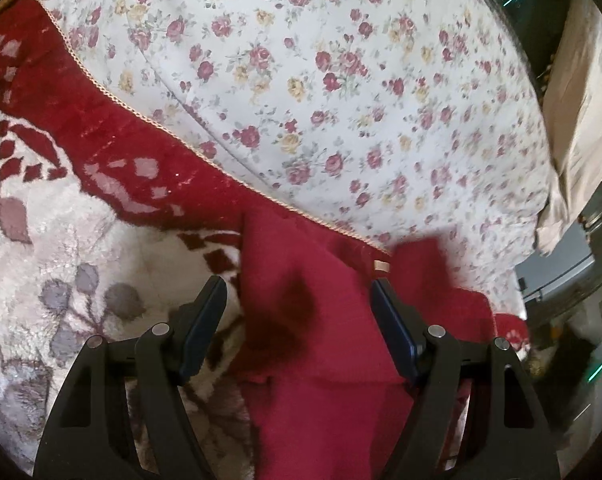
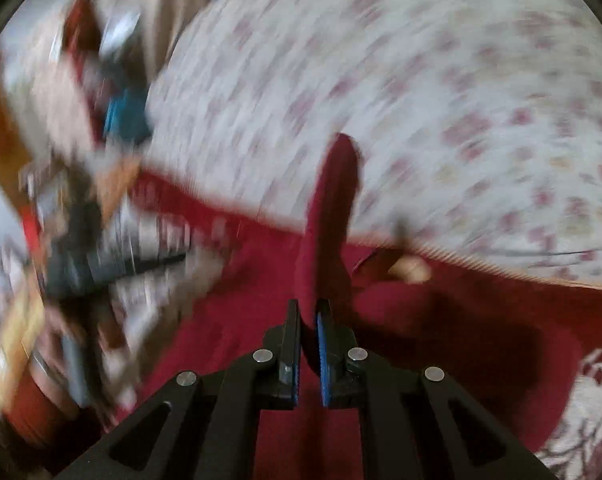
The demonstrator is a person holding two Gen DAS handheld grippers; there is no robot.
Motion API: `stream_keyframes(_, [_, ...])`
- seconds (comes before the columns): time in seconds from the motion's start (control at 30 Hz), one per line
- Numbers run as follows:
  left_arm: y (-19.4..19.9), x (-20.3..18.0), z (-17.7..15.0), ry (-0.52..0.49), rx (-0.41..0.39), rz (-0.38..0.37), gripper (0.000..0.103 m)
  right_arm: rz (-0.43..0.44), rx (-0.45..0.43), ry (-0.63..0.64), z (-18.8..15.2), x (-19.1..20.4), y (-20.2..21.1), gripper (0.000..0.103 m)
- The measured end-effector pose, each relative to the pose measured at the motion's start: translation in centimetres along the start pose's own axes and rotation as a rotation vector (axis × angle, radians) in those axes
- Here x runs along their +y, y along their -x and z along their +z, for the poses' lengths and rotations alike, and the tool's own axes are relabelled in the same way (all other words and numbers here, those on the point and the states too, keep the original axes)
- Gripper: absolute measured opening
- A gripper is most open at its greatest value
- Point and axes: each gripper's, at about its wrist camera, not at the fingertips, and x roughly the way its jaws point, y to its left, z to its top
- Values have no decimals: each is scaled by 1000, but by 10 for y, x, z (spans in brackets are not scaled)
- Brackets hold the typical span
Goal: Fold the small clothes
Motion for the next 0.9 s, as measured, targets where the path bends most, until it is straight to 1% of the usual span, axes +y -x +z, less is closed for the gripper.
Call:
stream_keyframes(0.03, [0, -1, 1, -1, 1, -4, 74, 10, 69, 15, -11, 12, -17, 7])
stream_keyframes(0.07, [-1, -1, 1, -3, 5, -10, 74, 34, 161, 5, -21, 18, -36, 7])
stream_keyframes(0.1, [-1, -3, 1, -7, 11, -21, 74, 44, 188, -5, -24, 11, -46, 12])
stream_keyframes(0.13, [0, -5, 1, -12, 13, -28, 75, 52, 184, -17, -28, 11, -44, 22])
stream_keyframes(0.17, [0, -7, 0, -21, 15, -38, 75, 76, 155, -37, -31, 8, -36, 28])
stream_keyframes(0.2, [-2, -11, -1, -35, 21, -44, 75, 84, 129, -61, -33, 4, -24, 43])
stream_keyframes(0.23, [-4, -13, -2, -46, 27, -44, 75, 79, 112, -75, -33, -2, -16, 53])
stream_keyframes(0.3, [-8, -20, -6, -78, 48, -37, 75, 65, 72, -105, -37, -15, 8, 56])
stream_keyframes(0.37, [-14, -25, -10, -114, 67, -11, 75, 54, 76, -149, -50, -30, 31, 58])
stream_keyframes(0.4, [-17, -28, -12, -134, 76, 6, 75, 32, 77, -167, -57, -39, 41, 58])
stream_keyframes(0.47, [-24, -33, -19, -169, 101, 40, 75, -63, 78, -212, -70, -59, 66, 58])
stream_keyframes(0.5, [-28, -34, -22, -177, 113, 49, 75, -97, 73, -239, -75, -70, 76, 58])
stream_keyframes(0.57, [-38, -36, -28, -195, 147, 71, 75, -150, 52, -331, -90, -96, 94, 61])
stream_keyframes(0.6, [-42, -37, -31, -200, 153, 80, 75, -186, 40, -401, -98, -114, 102, 64])
stream_keyframes(0.67, [-48, -40, -35, -227, 143, 116, 75, -206, 34, -474, -103, -135, 107, 64])
stream_keyframes(0.73, [-51, -42, -37, -235, 129, 125, 74, -185, 13, -521, -103, -147, 103, 64])
stream_keyframes(0.77, [-50, -43, -37, -235, 121, 121, 69, -167, 2, -533, -100, -150, 103, 64])
stream_keyframes(0.8, [-50, -44, -37, -239, 111, 120, 58, -147, -8, -548, -98, -150, 99, 65])
stream_keyframes(0.83, [-50, -45, -36, -249, 100, 131, 53, -134, -12, -568, -97, -151, 94, 65])
stream_keyframes(0.87, [-49, -46, -34, -255, 93, 139, 40, -129, -9, -592, -96, -152, 89, 65])
stream_keyframes(0.9, [-48, -44, -32, -252, 85, 141, 32, -121, -9, -609, -96, -151, 85, 65])
